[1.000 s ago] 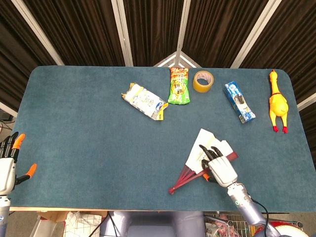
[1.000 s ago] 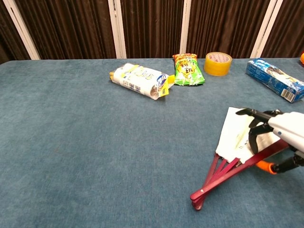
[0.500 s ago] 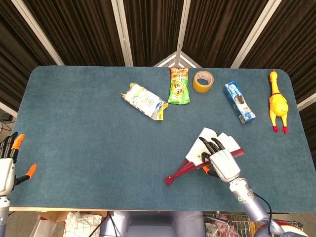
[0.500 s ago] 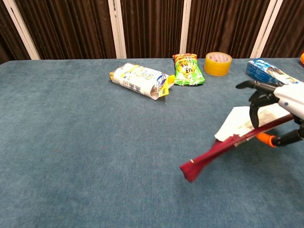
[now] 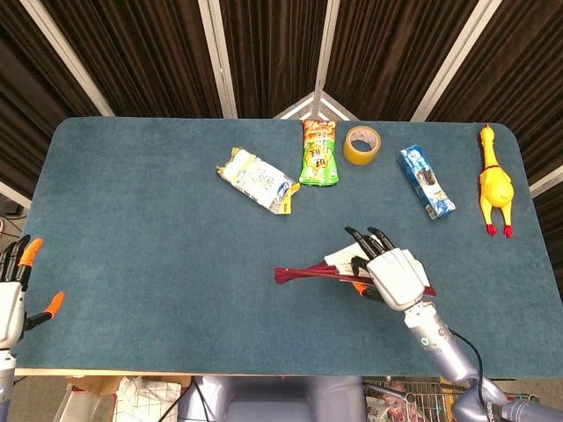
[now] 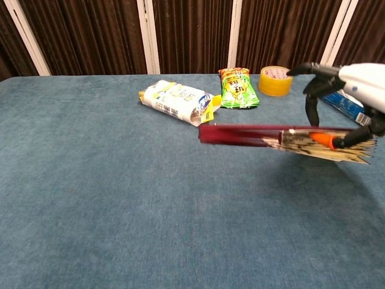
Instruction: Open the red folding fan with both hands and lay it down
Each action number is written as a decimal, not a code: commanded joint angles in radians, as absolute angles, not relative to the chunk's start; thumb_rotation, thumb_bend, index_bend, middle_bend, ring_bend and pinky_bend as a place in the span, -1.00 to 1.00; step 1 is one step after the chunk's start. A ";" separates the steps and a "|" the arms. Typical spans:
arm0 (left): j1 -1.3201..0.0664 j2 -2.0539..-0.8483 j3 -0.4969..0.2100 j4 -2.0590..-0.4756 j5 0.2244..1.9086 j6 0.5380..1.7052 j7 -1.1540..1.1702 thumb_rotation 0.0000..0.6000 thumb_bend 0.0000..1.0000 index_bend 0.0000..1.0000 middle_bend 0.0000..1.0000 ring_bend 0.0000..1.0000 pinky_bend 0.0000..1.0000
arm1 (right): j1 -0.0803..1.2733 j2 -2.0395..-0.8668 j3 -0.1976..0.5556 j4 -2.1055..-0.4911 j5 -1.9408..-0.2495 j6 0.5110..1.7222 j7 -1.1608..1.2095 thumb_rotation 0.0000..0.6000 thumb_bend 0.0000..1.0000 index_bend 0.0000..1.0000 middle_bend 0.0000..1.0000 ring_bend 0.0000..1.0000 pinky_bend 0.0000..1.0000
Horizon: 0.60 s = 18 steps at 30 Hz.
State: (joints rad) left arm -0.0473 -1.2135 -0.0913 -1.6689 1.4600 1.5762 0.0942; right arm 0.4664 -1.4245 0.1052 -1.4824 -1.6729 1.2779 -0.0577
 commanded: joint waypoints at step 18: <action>-0.072 -1.244 -0.097 -1.635 1.488 1.560 0.040 1.00 -0.24 -0.82 -1.00 -1.00 -0.84 | 0.620 -1.259 0.232 -1.651 -1.562 1.090 0.025 1.00 -0.18 0.58 -0.72 -0.49 -0.69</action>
State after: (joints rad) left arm -0.0666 -1.2388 -0.0957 -1.6416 1.4845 1.5668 0.0509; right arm 0.5941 -1.2764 0.2067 -1.6254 -1.5904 1.1210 -0.0150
